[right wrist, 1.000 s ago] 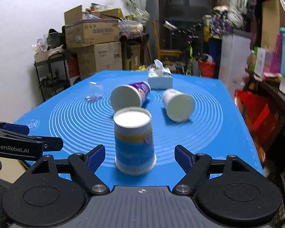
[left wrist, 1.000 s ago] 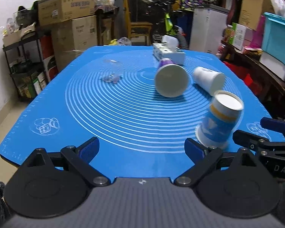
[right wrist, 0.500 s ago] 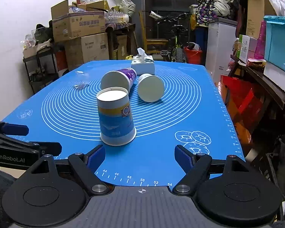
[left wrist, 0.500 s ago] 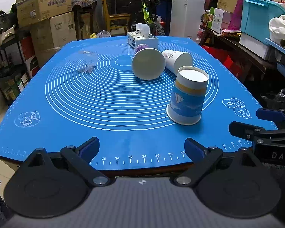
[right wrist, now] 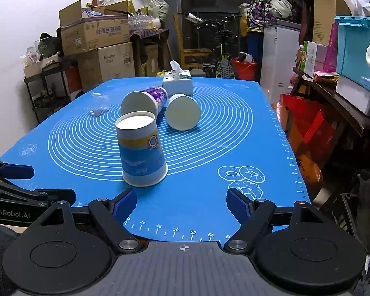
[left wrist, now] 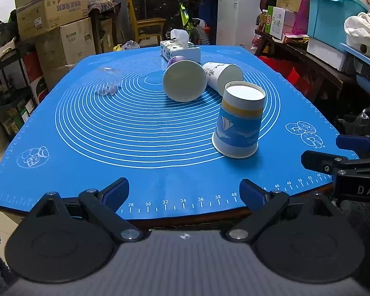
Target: Flip cup upside down
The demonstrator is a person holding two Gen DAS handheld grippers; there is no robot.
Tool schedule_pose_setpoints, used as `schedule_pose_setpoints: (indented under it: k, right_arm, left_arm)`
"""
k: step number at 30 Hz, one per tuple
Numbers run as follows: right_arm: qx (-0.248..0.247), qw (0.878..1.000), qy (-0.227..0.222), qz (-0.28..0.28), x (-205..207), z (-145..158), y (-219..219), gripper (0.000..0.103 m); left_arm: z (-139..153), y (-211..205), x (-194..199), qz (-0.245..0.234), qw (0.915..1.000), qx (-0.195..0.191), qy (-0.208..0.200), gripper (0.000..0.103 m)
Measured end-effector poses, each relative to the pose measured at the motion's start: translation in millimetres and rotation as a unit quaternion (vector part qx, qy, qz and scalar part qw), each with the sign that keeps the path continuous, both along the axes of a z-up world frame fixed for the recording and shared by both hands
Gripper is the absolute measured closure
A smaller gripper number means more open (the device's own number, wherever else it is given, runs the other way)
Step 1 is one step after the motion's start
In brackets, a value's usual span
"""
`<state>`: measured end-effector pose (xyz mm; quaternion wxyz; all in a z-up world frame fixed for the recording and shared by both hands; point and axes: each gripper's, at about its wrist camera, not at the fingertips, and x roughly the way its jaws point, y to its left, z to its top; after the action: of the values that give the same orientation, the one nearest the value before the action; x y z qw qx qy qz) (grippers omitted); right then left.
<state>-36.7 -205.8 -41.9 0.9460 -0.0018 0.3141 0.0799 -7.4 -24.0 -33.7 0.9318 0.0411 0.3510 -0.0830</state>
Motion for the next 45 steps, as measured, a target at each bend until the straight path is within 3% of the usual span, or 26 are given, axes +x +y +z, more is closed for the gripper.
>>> schedule_pose_setpoints:
  k: [45]
  right_arm:
    - [0.004,1.000,0.004,-0.001,-0.5,-4.0,1.8,0.020]
  left_arm:
    - [-0.2,-1.6,-0.3,-0.003,1.0000,0.007,-0.002,0.008]
